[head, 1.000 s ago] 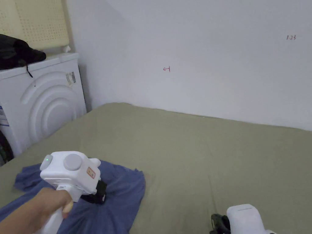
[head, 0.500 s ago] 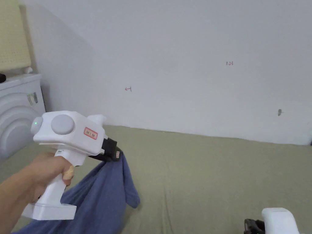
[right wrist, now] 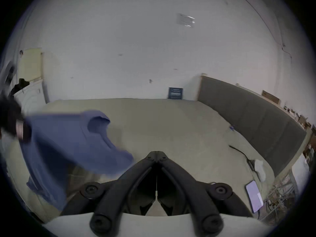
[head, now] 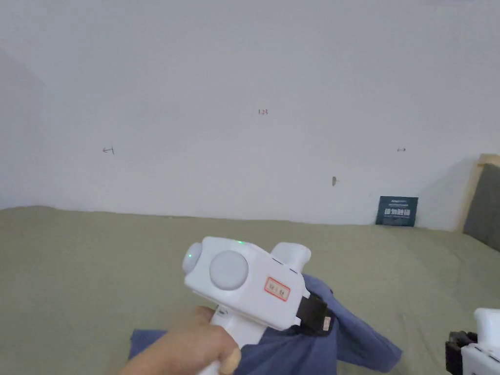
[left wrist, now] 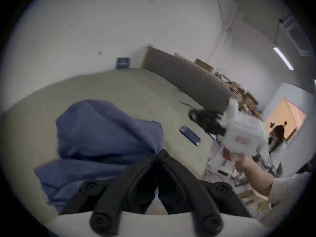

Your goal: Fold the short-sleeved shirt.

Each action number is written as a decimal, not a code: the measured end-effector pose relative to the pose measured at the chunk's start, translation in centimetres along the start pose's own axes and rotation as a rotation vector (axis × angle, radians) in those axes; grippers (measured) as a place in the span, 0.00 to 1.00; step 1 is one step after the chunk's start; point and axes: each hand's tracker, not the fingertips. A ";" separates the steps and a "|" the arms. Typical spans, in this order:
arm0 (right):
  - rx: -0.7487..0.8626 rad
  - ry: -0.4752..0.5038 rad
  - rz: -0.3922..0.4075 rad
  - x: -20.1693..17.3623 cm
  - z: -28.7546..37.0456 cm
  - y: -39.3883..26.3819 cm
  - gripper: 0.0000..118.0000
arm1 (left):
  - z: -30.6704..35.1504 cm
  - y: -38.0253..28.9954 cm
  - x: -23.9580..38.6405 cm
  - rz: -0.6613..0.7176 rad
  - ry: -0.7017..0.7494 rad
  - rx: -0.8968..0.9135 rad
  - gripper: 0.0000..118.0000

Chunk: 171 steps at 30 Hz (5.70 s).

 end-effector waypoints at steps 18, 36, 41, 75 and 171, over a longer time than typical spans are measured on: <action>-0.053 0.078 0.012 0.9 0.8 -3.0 0.00 | 2.4 -13.1 -4.6 0.346 0.239 0.093 0.74; -0.104 0.156 0.031 -3.8 -1.0 -3.3 0.00 | 13.2 -16.2 -15.7 0.490 0.750 0.142 0.00; -0.114 0.164 0.024 -4.0 -1.8 -3.1 0.00 | 8.1 -10.6 -24.4 0.522 0.650 -0.006 0.00; -0.380 0.369 0.009 -4.9 2.0 -11.9 0.00 | 0.1 -8.2 -31.0 0.567 0.635 -0.127 0.04; -0.435 0.293 -0.152 -1.9 0.9 -14.7 0.00 | 17.4 -37.5 -11.5 1.082 0.655 0.159 0.05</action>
